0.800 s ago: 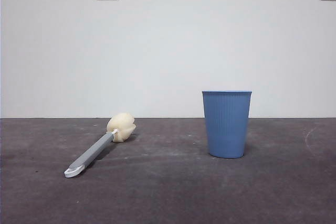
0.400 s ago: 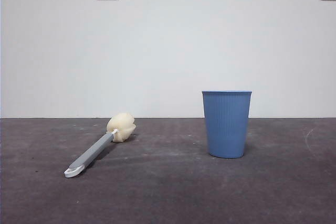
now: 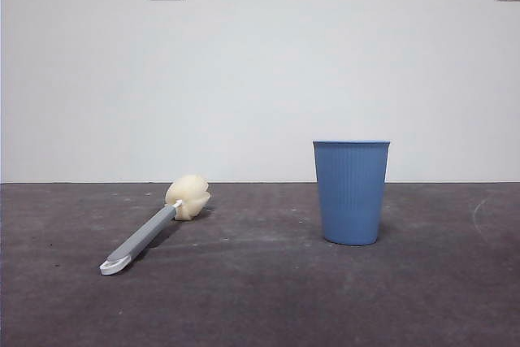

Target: Pick up the cup brush,pick up the cup,insert the brush into the cup,clean the cup,put the cup brush back,put the cup back to the fixed position on the table

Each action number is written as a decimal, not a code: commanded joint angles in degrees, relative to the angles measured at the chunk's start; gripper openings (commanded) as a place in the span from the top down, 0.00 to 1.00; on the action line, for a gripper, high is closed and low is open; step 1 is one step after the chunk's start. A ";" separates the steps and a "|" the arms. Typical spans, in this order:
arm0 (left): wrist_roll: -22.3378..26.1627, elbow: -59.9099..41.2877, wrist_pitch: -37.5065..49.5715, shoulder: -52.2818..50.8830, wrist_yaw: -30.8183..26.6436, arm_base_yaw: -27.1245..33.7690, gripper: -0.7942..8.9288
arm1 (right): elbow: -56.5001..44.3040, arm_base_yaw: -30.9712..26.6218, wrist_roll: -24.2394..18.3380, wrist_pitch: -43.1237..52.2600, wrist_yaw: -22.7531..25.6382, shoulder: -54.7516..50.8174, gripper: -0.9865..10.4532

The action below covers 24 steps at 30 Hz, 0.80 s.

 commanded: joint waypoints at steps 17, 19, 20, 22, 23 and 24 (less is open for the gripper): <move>-1.03 -0.79 0.20 -0.11 -0.11 0.20 0.92 | -0.07 0.11 0.37 0.11 0.17 -0.04 0.91; -1.01 -0.79 0.22 -0.11 -0.11 0.20 0.92 | -0.07 -0.13 -2.05 0.22 0.76 -0.68 0.91; -1.03 -0.79 0.20 -0.11 -0.11 0.17 0.92 | -0.07 -0.37 -4.81 0.46 2.43 -1.44 0.91; -1.03 -0.79 0.20 -0.11 -0.11 0.20 0.92 | -0.09 -1.25 -8.68 2.58 5.92 -3.21 0.91; -1.01 -0.79 0.20 -0.11 -0.13 0.20 0.92 | -0.09 -1.81 -9.75 4.28 6.95 -4.24 0.91; -1.03 -0.79 0.22 -0.11 -0.11 0.20 0.92 | -0.09 -2.54 -10.71 6.67 7.54 -5.60 0.91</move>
